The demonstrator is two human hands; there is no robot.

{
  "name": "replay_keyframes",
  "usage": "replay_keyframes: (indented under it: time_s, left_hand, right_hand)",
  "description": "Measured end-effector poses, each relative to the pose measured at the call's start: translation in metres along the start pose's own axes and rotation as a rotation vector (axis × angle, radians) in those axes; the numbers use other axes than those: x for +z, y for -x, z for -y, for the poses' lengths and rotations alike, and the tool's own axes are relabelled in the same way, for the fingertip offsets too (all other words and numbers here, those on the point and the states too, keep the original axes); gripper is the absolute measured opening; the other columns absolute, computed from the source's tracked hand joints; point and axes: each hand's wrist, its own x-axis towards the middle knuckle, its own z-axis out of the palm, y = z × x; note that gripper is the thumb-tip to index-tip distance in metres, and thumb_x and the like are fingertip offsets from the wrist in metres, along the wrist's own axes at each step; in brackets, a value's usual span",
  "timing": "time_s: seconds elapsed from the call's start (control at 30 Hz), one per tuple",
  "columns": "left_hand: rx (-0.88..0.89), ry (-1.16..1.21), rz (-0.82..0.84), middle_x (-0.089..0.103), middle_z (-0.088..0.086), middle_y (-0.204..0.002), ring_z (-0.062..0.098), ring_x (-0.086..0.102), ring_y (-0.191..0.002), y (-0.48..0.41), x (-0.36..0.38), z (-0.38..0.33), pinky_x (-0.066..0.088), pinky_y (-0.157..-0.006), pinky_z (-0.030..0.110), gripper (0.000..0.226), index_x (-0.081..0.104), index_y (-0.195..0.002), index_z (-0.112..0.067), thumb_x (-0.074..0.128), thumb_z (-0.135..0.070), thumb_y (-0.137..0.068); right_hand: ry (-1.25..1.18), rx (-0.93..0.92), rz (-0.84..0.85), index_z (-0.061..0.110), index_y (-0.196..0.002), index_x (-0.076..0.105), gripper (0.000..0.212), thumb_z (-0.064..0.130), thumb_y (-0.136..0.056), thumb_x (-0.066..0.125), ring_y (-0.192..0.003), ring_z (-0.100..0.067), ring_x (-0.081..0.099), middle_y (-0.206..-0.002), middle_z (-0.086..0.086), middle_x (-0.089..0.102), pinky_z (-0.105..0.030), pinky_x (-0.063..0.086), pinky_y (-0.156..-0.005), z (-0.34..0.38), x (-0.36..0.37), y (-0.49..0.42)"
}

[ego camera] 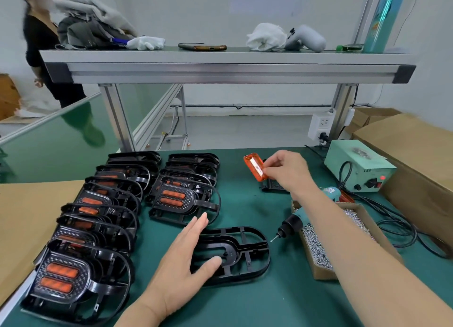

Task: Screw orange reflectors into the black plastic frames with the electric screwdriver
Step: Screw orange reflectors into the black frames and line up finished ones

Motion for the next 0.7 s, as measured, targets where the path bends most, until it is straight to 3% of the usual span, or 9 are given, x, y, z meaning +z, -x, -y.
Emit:
replay_keyframes:
  time_s: [0.13,0.23,0.3,0.43,0.6,0.7]
  left_hand:
    - [-0.016,0.04,-0.079,0.034,-0.028,-0.154,-0.007,0.02,-0.146,0.0,0.001,0.001,0.02,-0.119,0.024,0.071,0.025,-0.149,-0.051,0.059,-0.058,-0.087]
    - [-0.038,0.036,-0.22,0.044,-0.027,-0.146,-0.01,0.034,-0.138,-0.002,0.001,-0.003,0.024,-0.112,0.009,0.062,0.038,-0.146,-0.044,0.066,-0.042,-0.091]
    - [-0.062,0.061,-0.317,0.053,-0.028,-0.135,-0.009,0.046,-0.128,-0.007,0.001,-0.01,0.031,-0.101,0.002,0.055,0.047,-0.141,-0.04,0.068,-0.032,-0.091]
    - [-0.077,0.305,-0.411,0.064,-0.012,-0.116,0.006,0.065,-0.096,-0.024,-0.008,-0.03,0.046,-0.084,0.008,0.055,0.054,-0.13,-0.042,0.07,-0.006,-0.09]
    - [-0.158,0.572,-0.247,0.07,-0.006,-0.121,0.01,0.07,-0.096,-0.032,-0.025,-0.038,0.052,-0.087,0.02,0.054,0.06,-0.129,-0.039,0.071,-0.004,-0.089]
    - [-0.189,0.598,-0.137,0.076,-0.001,-0.107,0.012,0.071,-0.1,-0.03,-0.027,-0.037,0.053,-0.092,0.025,0.049,0.063,-0.128,-0.034,0.07,-0.003,-0.09]
  right_hand:
    - [-0.04,-0.048,0.092,0.022,-0.07,0.07,0.022,0.001,-0.073,0.074,-0.075,-0.02,0.07,-0.075,-0.001,0.074,-0.043,0.06,-0.074,0.013,0.012,0.026]
    - [-0.072,-0.072,0.178,0.022,-0.069,0.07,0.023,-0.001,-0.074,0.074,-0.077,-0.024,0.072,-0.075,-0.002,0.075,-0.048,0.059,-0.08,0.014,0.019,0.04]
    - [-0.093,-0.084,0.23,0.022,-0.069,0.07,0.024,-0.001,-0.074,0.075,-0.08,-0.027,0.072,-0.076,-0.003,0.075,-0.051,0.058,-0.081,0.014,0.023,0.048]
    - [-0.118,-0.104,0.337,0.021,-0.07,0.071,0.024,0.0,-0.076,0.079,-0.077,-0.024,0.073,-0.076,-0.003,0.076,-0.053,0.058,-0.083,0.01,0.025,0.061]
    - [-0.177,-0.171,0.466,0.013,-0.077,0.073,0.017,-0.002,-0.078,0.08,-0.081,-0.03,0.074,-0.08,-0.007,0.077,-0.047,0.058,-0.089,0.011,0.023,0.075]
    - [-0.205,-0.21,0.494,0.009,-0.08,0.074,0.012,-0.001,-0.079,0.08,-0.078,-0.024,0.073,-0.081,-0.008,0.077,-0.039,0.06,-0.085,0.011,0.023,0.081]
